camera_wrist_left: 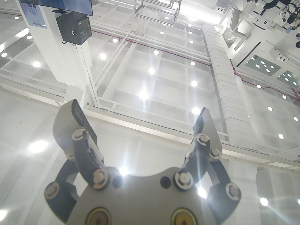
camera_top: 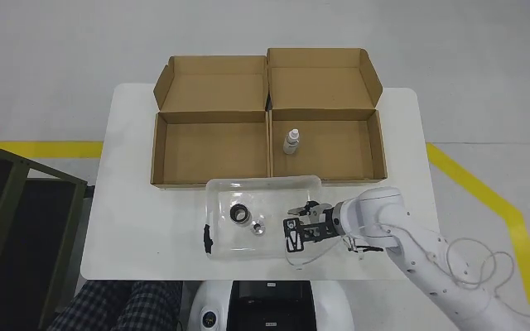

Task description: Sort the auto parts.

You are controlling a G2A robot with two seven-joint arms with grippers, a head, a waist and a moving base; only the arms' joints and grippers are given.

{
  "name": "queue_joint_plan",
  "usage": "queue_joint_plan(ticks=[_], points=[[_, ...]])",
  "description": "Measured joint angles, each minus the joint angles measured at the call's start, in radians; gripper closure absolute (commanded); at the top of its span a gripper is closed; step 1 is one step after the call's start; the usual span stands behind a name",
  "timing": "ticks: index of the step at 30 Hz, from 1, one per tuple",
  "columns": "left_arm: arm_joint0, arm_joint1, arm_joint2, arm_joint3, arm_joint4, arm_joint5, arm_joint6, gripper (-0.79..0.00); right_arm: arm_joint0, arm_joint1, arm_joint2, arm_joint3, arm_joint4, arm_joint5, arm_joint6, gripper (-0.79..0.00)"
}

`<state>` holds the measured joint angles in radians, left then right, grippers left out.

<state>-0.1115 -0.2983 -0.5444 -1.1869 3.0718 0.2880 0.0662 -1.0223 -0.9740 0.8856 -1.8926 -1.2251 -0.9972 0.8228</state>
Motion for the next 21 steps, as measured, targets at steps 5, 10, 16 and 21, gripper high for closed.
queue_joint_plan(ticks=[5,10,16,21], points=[[0.000,0.000,0.000,0.000,0.000,0.000,0.000,-0.785,0.040,0.015,-0.052,0.006,0.009,0.011,0.011,-0.351],[0.000,0.000,0.000,0.000,0.000,0.000,0.000,-0.785,0.090,0.027,-0.113,0.013,0.008,0.024,0.024,-0.348],[0.000,0.000,0.000,0.000,0.000,0.000,0.000,-0.785,0.156,0.041,-0.188,0.018,0.034,0.053,0.053,-0.342],[0.000,0.000,0.000,0.000,0.000,0.000,0.000,-0.785,0.207,0.055,-0.245,0.026,0.071,0.083,0.083,-0.326]])
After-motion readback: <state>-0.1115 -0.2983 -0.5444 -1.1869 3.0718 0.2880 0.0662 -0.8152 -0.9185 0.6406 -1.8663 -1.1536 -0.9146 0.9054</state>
